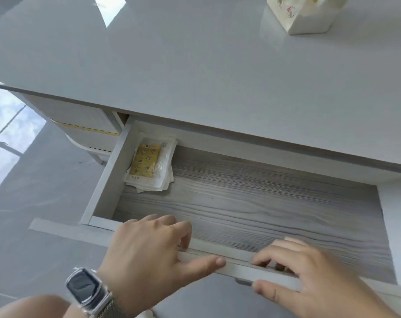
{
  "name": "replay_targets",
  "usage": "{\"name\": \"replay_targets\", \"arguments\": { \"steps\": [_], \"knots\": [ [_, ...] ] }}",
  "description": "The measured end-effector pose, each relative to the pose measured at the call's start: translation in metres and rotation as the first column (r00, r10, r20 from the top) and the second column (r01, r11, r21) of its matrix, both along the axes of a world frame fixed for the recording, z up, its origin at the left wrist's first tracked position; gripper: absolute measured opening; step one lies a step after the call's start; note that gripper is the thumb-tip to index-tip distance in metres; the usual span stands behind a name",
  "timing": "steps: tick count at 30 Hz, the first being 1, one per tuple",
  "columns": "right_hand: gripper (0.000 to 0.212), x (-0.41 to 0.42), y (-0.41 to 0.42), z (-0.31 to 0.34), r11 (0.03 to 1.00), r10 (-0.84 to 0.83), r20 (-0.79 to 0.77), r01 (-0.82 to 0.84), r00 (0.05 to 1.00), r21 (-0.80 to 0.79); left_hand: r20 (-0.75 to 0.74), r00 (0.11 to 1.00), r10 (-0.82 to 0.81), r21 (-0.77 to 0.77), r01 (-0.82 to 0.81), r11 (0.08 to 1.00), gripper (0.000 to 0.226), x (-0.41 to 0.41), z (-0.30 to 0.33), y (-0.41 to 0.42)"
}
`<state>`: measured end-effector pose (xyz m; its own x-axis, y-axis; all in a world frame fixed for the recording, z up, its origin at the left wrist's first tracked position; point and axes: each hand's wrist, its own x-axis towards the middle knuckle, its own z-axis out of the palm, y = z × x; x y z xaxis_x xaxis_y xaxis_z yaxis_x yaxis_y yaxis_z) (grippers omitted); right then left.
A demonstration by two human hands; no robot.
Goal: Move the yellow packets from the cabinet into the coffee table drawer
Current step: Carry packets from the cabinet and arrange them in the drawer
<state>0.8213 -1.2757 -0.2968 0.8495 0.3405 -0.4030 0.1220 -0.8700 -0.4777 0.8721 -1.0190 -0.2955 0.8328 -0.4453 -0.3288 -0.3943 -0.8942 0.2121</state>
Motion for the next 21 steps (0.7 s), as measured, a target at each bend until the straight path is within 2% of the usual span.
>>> {"name": "replay_targets", "arguments": {
  "steps": [3, 4, 7, 8, 10, 12, 15, 17, 19, 21],
  "knots": [
    [0.079, -0.004, 0.004, 0.003, 1.000, -0.006, -0.065, 0.005, 0.998, -0.013, 0.045, 0.999, 0.018, -0.015, -0.017, 1.000, 0.087, 0.001, -0.005, -0.004],
    [0.074, -0.005, 0.007, 0.007, 1.000, -0.022, -0.063, 0.022, 0.998, -0.013, 0.038, 0.999, 0.018, 0.005, -0.018, 1.000, 0.088, 0.000, -0.007, -0.004],
    [0.058, -0.007, 0.009, 0.011, 0.995, -0.055, -0.034, 0.052, 0.998, -0.082, -0.029, 1.000, 0.004, 0.070, -0.001, 0.998, 0.090, 0.000, -0.002, -0.006],
    [0.060, -0.007, 0.010, 0.011, 0.993, -0.053, 0.016, 0.055, 0.998, -0.100, -0.067, 0.998, -0.007, 0.117, 0.015, 0.993, 0.090, 0.003, 0.004, -0.007],
    [0.065, -0.009, 0.013, 0.019, 0.991, -0.029, -0.052, 0.022, 0.998, -0.132, -0.216, 0.976, 0.007, 0.241, 0.046, 0.970, 0.087, 0.005, 0.023, -0.010],
    [0.064, -0.010, 0.016, 0.046, 0.979, -0.037, -0.172, 0.001, 0.984, -0.205, -0.344, 0.937, 0.054, 0.327, 0.066, 0.943, 0.070, 0.003, 0.056, -0.013],
    [0.069, -0.011, 0.034, 0.118, 0.956, -0.129, -0.260, 0.051, 0.957, -0.289, -0.444, 0.882, 0.160, 0.338, 0.000, 0.941, 0.050, -0.013, 0.129, -0.014],
    [0.055, -0.016, 0.043, 0.173, 0.961, -0.162, -0.330, 0.073, 0.930, -0.265, -0.489, 0.850, 0.195, 0.311, -0.039, 0.950, 0.047, -0.033, 0.188, -0.010],
    [0.039, -0.021, 0.042, 0.232, 0.967, -0.131, -0.436, 0.018, 0.891, -0.255, -0.504, 0.843, 0.187, 0.289, -0.040, 0.956, 0.044, -0.052, 0.245, 0.002],
    [0.035, -0.026, 0.033, 0.288, 0.970, -0.093, -0.510, -0.039, 0.855, -0.241, -0.523, 0.824, 0.219, 0.289, -0.070, 0.955, 0.044, -0.070, 0.297, 0.019]
  ]
}}
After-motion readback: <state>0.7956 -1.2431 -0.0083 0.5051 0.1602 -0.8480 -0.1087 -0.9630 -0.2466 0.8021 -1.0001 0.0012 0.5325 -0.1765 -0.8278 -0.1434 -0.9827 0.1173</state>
